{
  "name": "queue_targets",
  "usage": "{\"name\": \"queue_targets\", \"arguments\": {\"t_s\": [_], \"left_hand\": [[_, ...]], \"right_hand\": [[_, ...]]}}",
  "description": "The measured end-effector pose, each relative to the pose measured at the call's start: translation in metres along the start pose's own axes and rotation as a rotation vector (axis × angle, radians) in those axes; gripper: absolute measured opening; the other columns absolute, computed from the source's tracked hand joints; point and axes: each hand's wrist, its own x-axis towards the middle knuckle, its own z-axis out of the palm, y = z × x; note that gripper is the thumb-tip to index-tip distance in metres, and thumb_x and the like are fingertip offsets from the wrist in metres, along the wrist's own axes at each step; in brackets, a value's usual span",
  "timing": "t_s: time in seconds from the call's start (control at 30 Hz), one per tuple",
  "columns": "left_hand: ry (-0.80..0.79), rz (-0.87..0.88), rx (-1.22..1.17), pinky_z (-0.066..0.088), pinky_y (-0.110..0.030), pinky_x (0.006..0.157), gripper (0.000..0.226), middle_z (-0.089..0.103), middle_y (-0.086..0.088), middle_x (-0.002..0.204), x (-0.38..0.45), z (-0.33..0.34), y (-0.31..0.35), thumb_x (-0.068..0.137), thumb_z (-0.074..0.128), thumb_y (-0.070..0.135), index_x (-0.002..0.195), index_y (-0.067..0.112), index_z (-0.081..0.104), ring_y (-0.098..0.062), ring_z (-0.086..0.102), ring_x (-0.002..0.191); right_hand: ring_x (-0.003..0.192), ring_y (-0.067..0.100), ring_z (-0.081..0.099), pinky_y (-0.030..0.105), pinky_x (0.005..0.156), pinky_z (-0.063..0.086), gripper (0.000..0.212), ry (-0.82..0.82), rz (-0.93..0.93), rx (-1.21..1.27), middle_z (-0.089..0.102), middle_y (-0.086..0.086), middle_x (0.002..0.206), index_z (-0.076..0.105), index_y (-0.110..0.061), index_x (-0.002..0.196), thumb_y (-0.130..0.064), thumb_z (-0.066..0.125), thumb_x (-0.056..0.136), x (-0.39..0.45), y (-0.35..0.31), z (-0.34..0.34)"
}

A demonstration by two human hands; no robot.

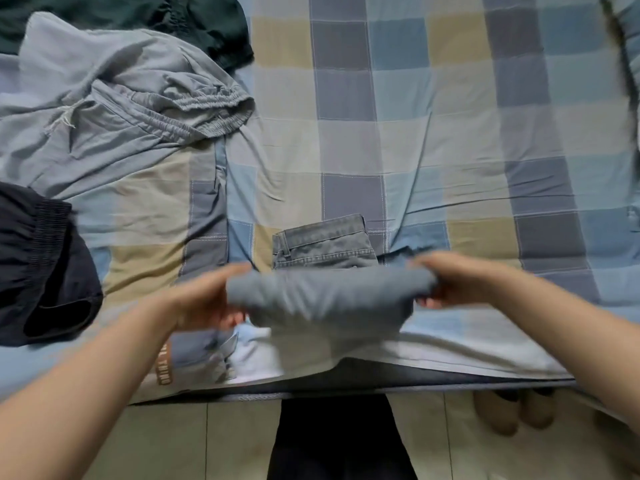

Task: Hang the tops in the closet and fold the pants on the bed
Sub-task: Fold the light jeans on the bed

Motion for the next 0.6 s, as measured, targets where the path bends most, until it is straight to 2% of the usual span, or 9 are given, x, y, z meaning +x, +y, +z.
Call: {"name": "queue_targets", "arguments": {"t_s": [0.07,0.1,0.13,0.2,0.27,0.33,0.4,0.5,0.6], "left_hand": [[0.186,0.179,-0.157,0.047,-0.024,0.050,0.040,0.056,-0.002,0.057,0.039,-0.013,0.036,0.095,0.044,0.054,0.085,0.018,0.057,-0.015,0.056,0.050],[0.283,0.246,-0.123,0.048,-0.027,0.060,0.040,0.060,-0.002,0.067,0.057,-0.017,0.049,0.097,0.040,0.056,0.092,0.020,0.059,-0.016,0.059,0.061],[0.359,0.283,-0.029,0.047,-0.031,0.071,0.040,0.063,-0.002,0.086,0.078,-0.019,0.054,0.097,0.040,0.056,0.107,0.023,0.060,-0.020,0.060,0.078],[0.401,0.263,0.168,0.043,-0.036,0.086,0.036,0.057,-0.001,0.117,0.117,-0.015,0.045,0.094,0.051,0.053,0.123,0.031,0.054,-0.024,0.054,0.102],[0.342,0.256,0.158,0.047,-0.038,0.086,0.036,0.061,-0.001,0.121,0.146,-0.001,0.024,0.088,0.064,0.046,0.118,0.029,0.056,-0.024,0.059,0.104],[0.411,0.322,0.042,0.053,-0.042,0.090,0.047,0.066,-0.002,0.119,0.159,0.013,0.006,0.082,0.073,0.043,0.123,0.023,0.060,-0.024,0.063,0.106],[0.475,0.382,-0.028,0.052,-0.042,0.095,0.057,0.069,-0.004,0.117,0.164,0.015,-0.006,0.077,0.079,0.041,0.124,0.014,0.063,-0.022,0.065,0.106],[0.509,0.384,-0.107,0.053,-0.029,0.081,0.053,0.073,-0.002,0.105,0.170,0.008,-0.010,0.073,0.081,0.040,0.114,0.010,0.067,-0.016,0.068,0.097],[0.472,0.399,-0.179,0.053,-0.028,0.084,0.047,0.074,-0.003,0.099,0.177,0.001,0.001,0.074,0.081,0.037,0.108,0.006,0.069,-0.016,0.070,0.094]], "right_hand": [[0.050,0.018,0.062,0.022,0.046,0.051,0.043,0.210,-0.193,0.165,0.062,0.008,0.061,0.054,-0.011,0.085,-0.045,0.033,0.101,0.037,-0.040,-0.021],[0.052,0.018,0.063,0.023,0.050,0.052,0.052,0.312,-0.299,0.220,0.065,0.007,0.061,0.055,-0.010,0.087,-0.051,0.027,0.101,0.052,-0.058,-0.029],[0.056,0.015,0.063,0.024,0.054,0.051,0.056,0.394,-0.381,0.274,0.067,0.005,0.064,0.058,-0.009,0.091,-0.052,0.023,0.101,0.070,-0.067,-0.034],[0.065,0.012,0.055,0.026,0.060,0.045,0.055,0.464,-0.410,0.287,0.063,0.000,0.078,0.060,-0.010,0.108,-0.052,0.025,0.100,0.103,-0.066,-0.034],[0.077,0.014,0.052,0.026,0.065,0.042,0.056,0.337,-0.275,0.139,0.058,0.000,0.094,0.052,-0.017,0.122,-0.061,0.028,0.096,0.129,-0.039,-0.018],[0.108,0.022,0.056,0.033,0.087,0.045,0.074,0.218,-0.158,0.076,0.057,0.002,0.125,0.047,-0.018,0.136,-0.072,0.028,0.089,0.148,-0.012,0.002],[0.130,0.022,0.046,0.030,0.101,0.036,0.080,0.236,-0.193,0.106,0.047,0.000,0.144,0.042,-0.019,0.143,-0.074,0.027,0.088,0.153,0.005,0.012],[0.130,0.012,0.041,0.024,0.098,0.027,0.078,0.283,-0.330,0.037,0.046,-0.003,0.144,0.045,-0.021,0.142,-0.073,0.024,0.089,0.154,0.004,0.001],[0.119,0.011,0.052,0.028,0.099,0.038,0.069,0.199,-0.414,-0.020,0.058,-0.003,0.133,0.055,-0.022,0.134,-0.070,0.036,0.088,0.155,-0.011,-0.011]]}}
